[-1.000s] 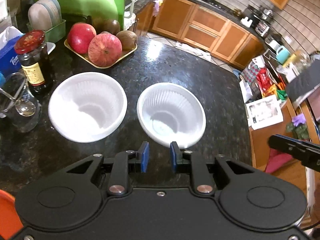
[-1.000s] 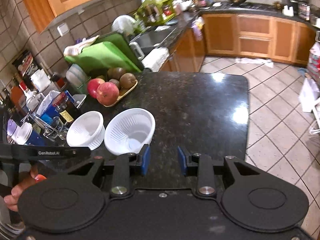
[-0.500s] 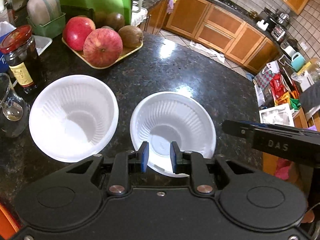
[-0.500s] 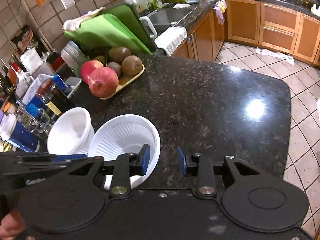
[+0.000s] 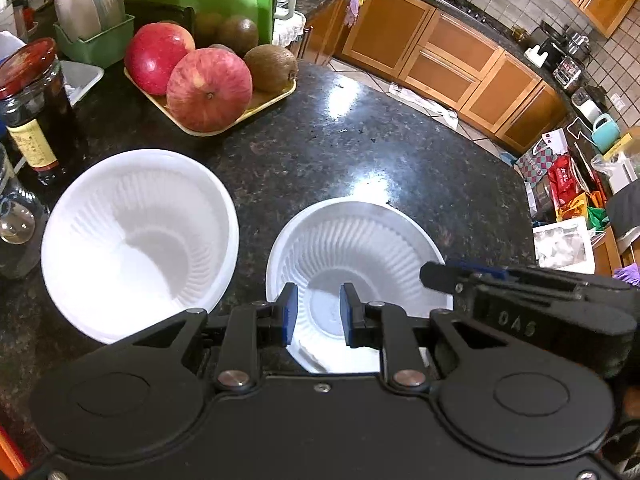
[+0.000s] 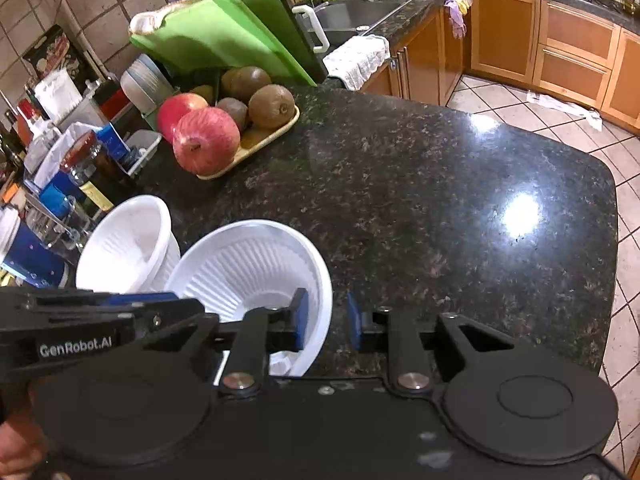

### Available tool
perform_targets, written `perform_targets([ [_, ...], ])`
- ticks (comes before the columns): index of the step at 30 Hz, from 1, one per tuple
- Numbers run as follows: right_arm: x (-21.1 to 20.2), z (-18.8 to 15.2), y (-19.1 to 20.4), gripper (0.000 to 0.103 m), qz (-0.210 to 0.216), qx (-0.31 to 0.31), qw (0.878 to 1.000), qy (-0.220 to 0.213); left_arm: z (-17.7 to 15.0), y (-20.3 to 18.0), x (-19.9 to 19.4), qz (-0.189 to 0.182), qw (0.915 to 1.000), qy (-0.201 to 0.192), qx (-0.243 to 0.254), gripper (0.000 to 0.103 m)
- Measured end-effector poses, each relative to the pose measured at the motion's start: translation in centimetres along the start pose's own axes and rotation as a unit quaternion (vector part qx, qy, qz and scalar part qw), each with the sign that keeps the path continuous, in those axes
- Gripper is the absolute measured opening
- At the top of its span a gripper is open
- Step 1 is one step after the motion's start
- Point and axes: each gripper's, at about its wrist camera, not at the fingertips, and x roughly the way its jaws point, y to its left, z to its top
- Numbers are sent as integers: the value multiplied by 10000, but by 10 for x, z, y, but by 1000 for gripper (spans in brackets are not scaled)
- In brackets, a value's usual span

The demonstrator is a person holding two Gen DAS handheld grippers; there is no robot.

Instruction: Organize plates and bowls

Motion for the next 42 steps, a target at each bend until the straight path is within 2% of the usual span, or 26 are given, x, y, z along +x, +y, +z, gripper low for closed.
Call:
perform_targets([
  [6,-1,-7,10,14,5,-135,9999,65,1,-2,3,-285,9995,158,10,28],
  [11,-9,-9,21,14,-26,-255,9997,19,-1,-9,-7,-339,9991,14,254,28],
  [15,-8,-13,22,14,-254,-280,9993,56,-5,-9,-14,-103,9990,-144,417,28],
  [20,-5,-13,14,15,-314,-123,9994,108,-10,-3,-22,112,9976,-305,613,28],
  [24,-2,-13,12,15,-309,-95,9994,104,-10,3,-17,276,9975,-307,567,28],
  [36,5,-13,12,15,-221,-88,9996,159,-4,7,13,297,9987,75,412,28],
  [42,-8,-13,14,15,-244,-61,9997,72,-6,3,0,260,9987,-3,438,28],
])
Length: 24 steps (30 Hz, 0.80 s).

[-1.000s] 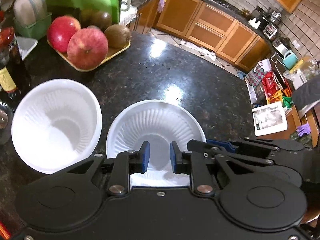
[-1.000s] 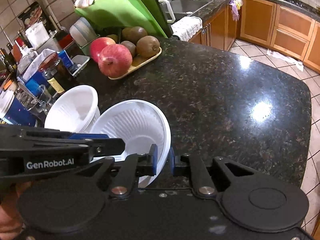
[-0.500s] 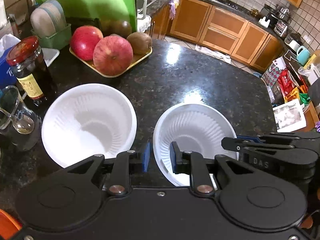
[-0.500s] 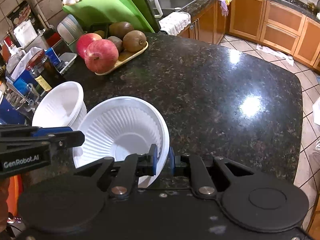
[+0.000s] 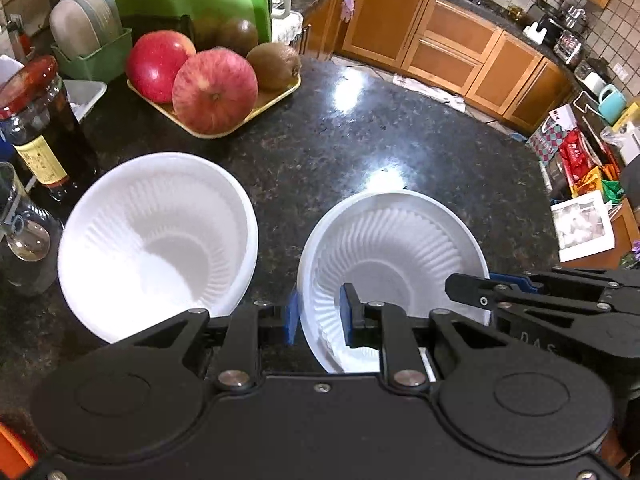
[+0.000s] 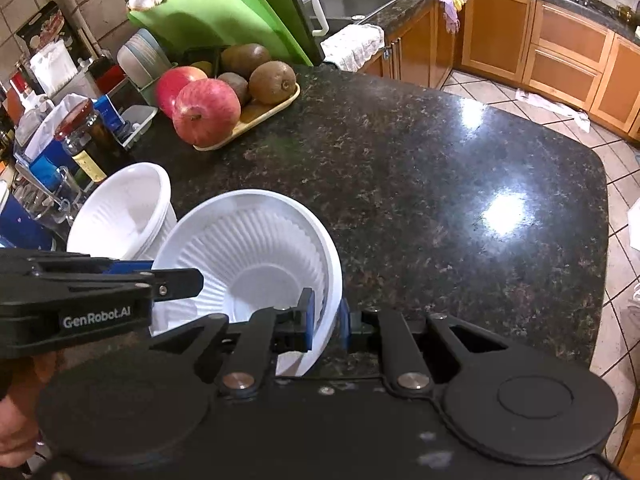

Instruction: Organize plates and bowls

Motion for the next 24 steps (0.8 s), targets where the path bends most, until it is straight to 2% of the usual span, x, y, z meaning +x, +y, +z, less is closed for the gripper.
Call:
perform_targets([
  [7,-34,-9,12,15,-183,-8,9997,-157,1,-8,-33,-133,9998,-51,133,28],
  [12,-75,-23,25,15,-318,32,9986,-410,-6,-10,-56,-325,9991,-55,255,28],
  [18,-128,-55,50,15,-453,105,9964,-712,-23,-7,-85,-630,9968,-15,485,28],
  [24,-162,-93,83,16,-562,226,9942,-886,-47,4,-114,-834,9937,-116,741,28],
])
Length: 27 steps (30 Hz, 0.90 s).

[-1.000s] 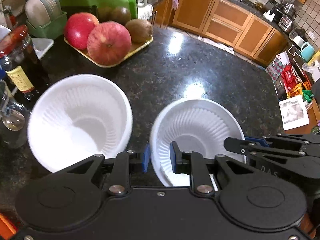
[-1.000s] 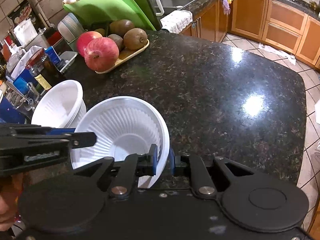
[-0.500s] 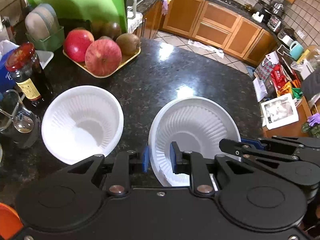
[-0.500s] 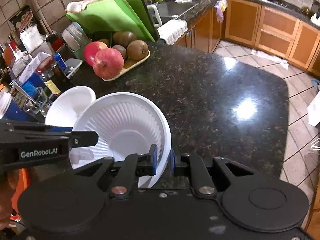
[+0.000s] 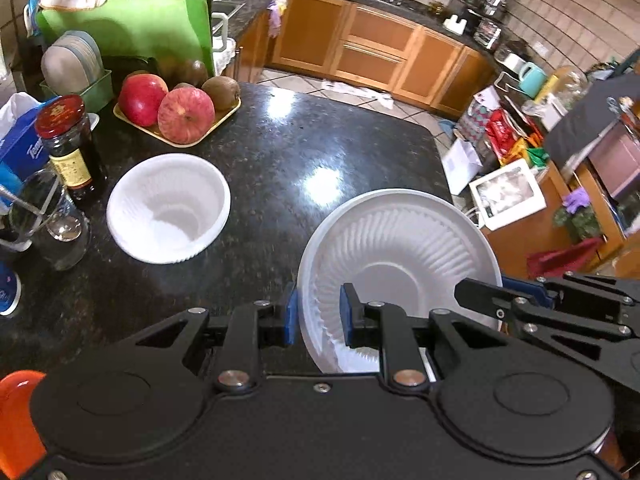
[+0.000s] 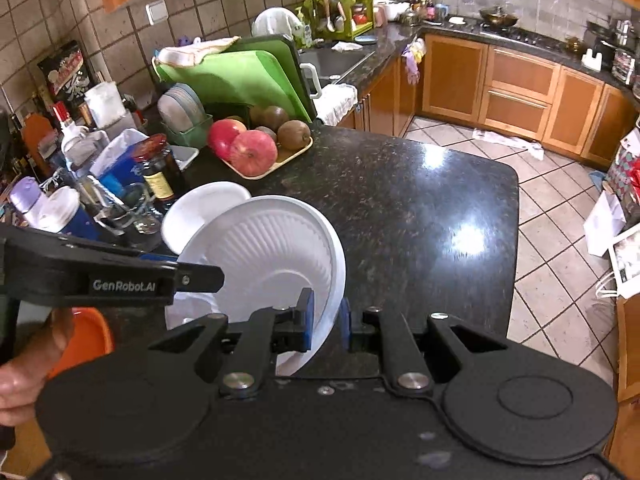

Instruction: Organize plates and bowls

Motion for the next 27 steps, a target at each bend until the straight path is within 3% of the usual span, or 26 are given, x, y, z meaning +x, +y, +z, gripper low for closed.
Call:
perform_targets([
  [12,-47,-81,55,18,-179,341,9992,49,-60,13,-34,-180,9977,231,604,28],
  [27,-34,-136,67,18,-170,792,9958,428,-101,23,-22,-271,9939,680,823,28],
])
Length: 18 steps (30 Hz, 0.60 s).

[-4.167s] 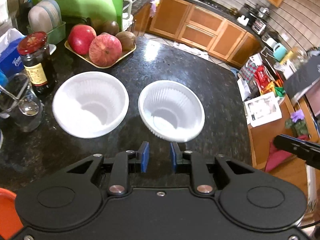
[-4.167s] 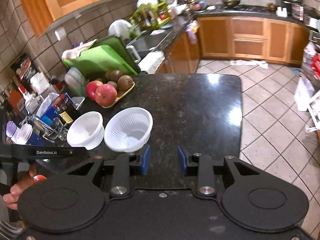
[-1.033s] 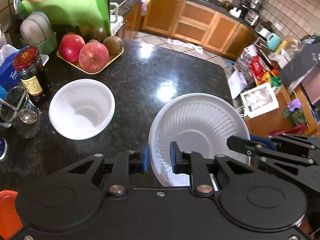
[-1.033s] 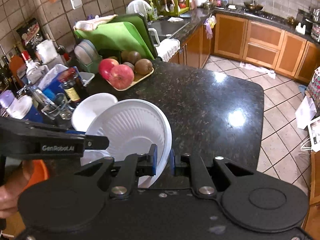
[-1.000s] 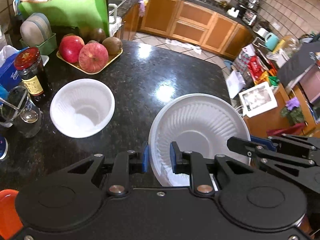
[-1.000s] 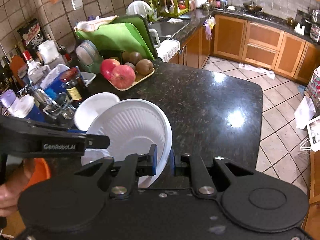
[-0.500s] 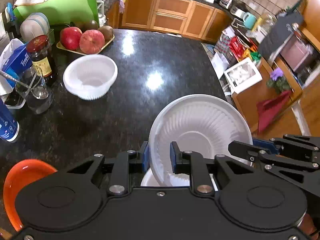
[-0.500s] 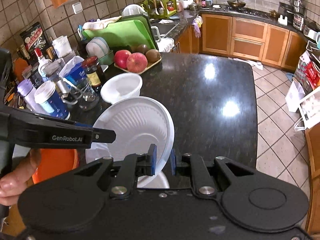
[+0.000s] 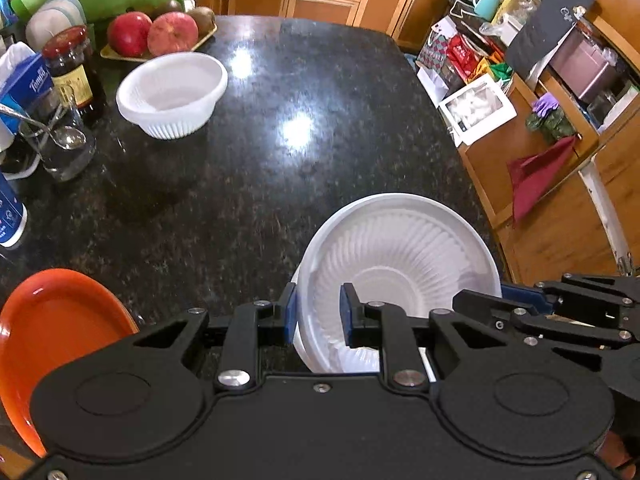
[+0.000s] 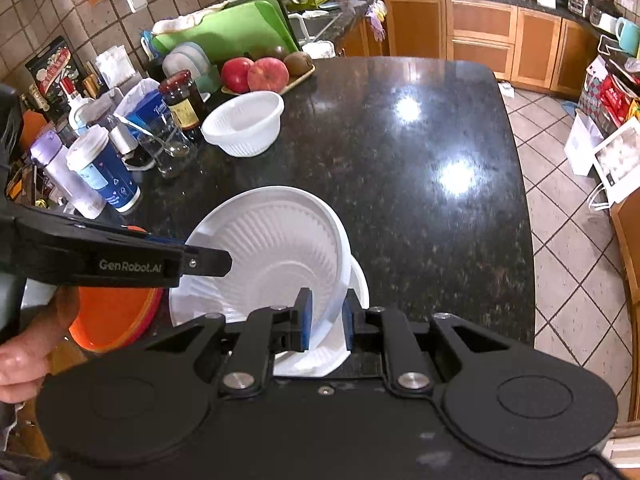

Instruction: Organize plates and bowls

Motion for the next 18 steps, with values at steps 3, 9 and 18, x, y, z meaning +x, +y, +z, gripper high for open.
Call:
perform_targets([
  [3,5,-4,-5,18,41,46,9999,108,-1,2,7,-54,9998,153,-64,28],
  [9,15,-4,-11,19,139,26,9995,267,-5,3,10,-73,9997,217,-34,28],
  [18,25,-3,-20,20,148,11,9992,361,-4,5,14,42,9996,219,-177,28],
])
